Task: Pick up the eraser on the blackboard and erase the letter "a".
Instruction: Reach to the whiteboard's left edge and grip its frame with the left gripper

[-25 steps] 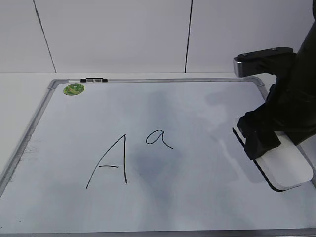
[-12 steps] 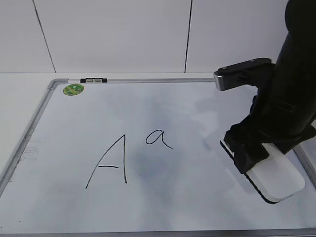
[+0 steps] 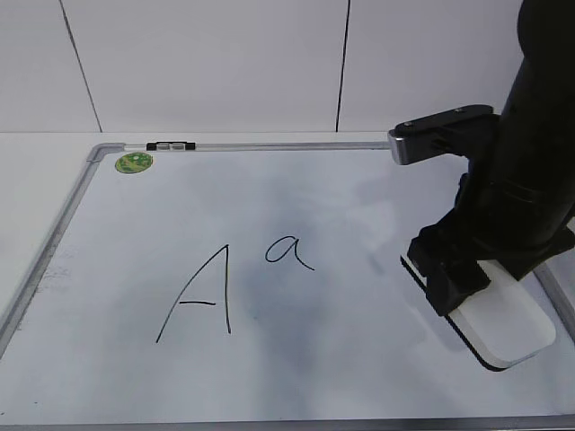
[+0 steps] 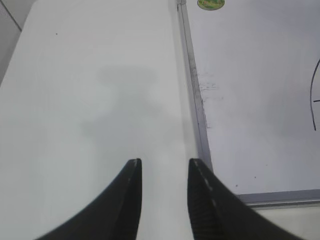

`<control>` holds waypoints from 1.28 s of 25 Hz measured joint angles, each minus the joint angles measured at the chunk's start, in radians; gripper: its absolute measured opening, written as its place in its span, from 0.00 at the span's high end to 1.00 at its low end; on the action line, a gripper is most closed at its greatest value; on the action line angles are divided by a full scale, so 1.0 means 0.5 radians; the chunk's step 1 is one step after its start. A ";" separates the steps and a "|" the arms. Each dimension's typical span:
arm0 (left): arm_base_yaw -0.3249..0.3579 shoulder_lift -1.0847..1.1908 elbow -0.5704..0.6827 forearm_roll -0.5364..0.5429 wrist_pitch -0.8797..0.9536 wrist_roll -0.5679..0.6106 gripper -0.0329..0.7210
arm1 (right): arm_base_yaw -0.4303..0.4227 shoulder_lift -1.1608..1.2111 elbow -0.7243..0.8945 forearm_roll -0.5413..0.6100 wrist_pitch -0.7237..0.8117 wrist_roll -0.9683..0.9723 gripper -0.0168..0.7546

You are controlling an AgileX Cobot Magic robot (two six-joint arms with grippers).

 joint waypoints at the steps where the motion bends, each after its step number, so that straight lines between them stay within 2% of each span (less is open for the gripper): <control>1: 0.000 0.099 -0.026 -0.009 -0.040 0.000 0.64 | 0.000 0.000 0.000 0.000 0.000 0.000 0.30; 8: -0.011 0.764 -0.256 -0.113 -0.325 0.000 0.64 | 0.000 0.000 0.000 0.004 0.000 -0.030 0.30; 14: -0.144 1.231 -0.397 -0.097 -0.523 0.000 0.64 | 0.000 0.000 0.000 0.000 0.000 -0.046 0.30; 25: -0.157 1.886 -0.601 -0.223 -0.512 0.000 0.64 | 0.000 0.009 -0.067 -0.071 -0.044 -0.049 0.30; 32: -0.157 2.259 -0.854 -0.300 -0.384 0.000 0.64 | 0.000 0.099 -0.224 -0.063 0.024 -0.049 0.30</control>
